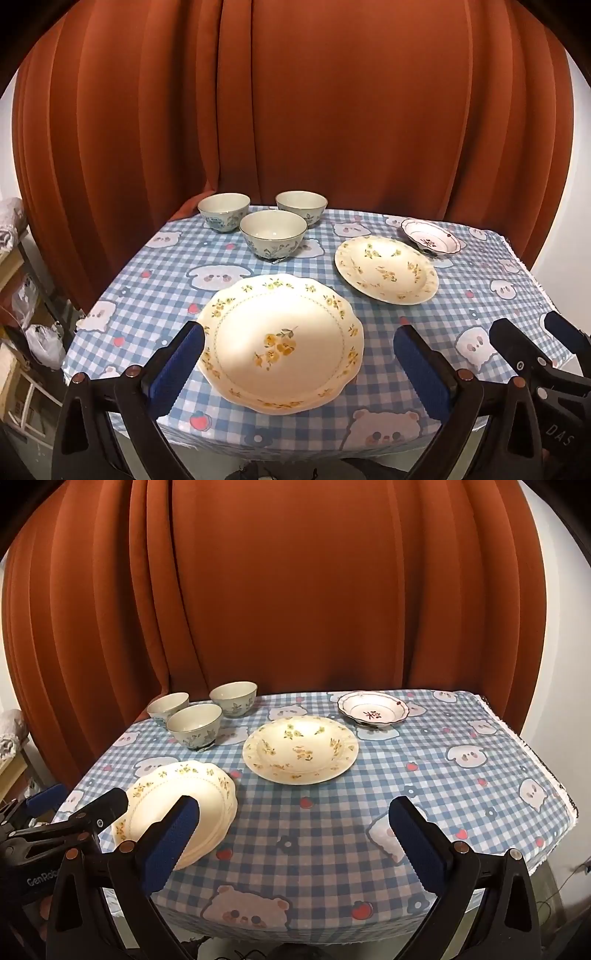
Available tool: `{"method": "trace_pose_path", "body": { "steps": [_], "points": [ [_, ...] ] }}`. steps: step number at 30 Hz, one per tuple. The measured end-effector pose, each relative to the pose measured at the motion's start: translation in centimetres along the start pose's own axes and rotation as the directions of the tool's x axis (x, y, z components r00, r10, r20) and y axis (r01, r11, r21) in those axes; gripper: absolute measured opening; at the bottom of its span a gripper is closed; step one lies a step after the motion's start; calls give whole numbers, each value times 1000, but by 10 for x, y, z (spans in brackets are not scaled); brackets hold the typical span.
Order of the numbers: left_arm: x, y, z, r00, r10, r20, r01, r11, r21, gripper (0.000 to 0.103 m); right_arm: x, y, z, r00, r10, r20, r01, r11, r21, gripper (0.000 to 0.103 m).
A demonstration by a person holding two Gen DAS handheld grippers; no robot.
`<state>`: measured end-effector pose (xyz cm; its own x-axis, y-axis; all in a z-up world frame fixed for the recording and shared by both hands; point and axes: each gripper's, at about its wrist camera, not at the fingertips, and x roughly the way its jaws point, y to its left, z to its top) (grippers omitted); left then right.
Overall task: Organize plates and bowls
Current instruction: 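Move both grippers toward the large yellow-flowered plate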
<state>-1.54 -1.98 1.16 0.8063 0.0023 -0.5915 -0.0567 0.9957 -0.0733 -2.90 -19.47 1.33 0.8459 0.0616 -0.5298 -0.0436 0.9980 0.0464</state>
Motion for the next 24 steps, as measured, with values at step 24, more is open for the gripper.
{"method": "trace_pose_path", "body": {
  "steps": [24],
  "points": [
    [-5, -3, 1, 1000, 9, 14, -10, 1000, 23, 103, 1, -8, -1, 1000, -2, 3, 2, 1000, 19, 103]
  ]
}}
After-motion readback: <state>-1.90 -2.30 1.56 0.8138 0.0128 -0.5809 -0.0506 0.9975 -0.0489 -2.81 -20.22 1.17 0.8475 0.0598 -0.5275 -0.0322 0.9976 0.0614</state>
